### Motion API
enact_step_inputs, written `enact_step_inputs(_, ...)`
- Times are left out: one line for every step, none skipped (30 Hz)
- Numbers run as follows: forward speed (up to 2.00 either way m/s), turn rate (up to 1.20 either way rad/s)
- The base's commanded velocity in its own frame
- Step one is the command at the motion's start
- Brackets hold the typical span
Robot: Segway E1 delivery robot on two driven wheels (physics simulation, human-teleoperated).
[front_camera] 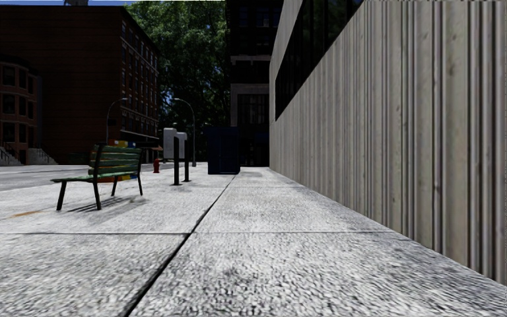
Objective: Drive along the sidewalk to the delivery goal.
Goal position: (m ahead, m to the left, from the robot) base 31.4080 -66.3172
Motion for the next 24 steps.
enact_step_inputs(1.95, 0.00)
enact_step_inputs(1.95, 0.00)
enact_step_inputs(1.95, 0.00)
enact_step_inputs(1.95, 0.00)
enact_step_inputs(1.95, 0.00)
enact_step_inputs(1.95, 0.00)
enact_step_inputs(1.95, 0.00)
enact_step_inputs(1.95, 0.00)
enact_step_inputs(1.95, 0.00)
enact_step_inputs(1.95, 0.00)
enact_step_inputs(1.95, 0.00)
enact_step_inputs(1.95, 0.00)
enact_step_inputs(1.95, 0.00)
enact_step_inputs(1.95, 0.00)
enact_step_inputs(1.95, 0.00)
enact_step_inputs(1.95, 0.00)
enact_step_inputs(1.95, 0.00)
enact_step_inputs(1.95, 0.00)
enact_step_inputs(1.95, 0.00)
enact_step_inputs(1.95, 0.00)
enact_step_inputs(1.95, 0.00)
enact_step_inputs(1.95, 0.00)
enact_step_inputs(1.95, 0.00)
enact_step_inputs(1.95, 0.00)
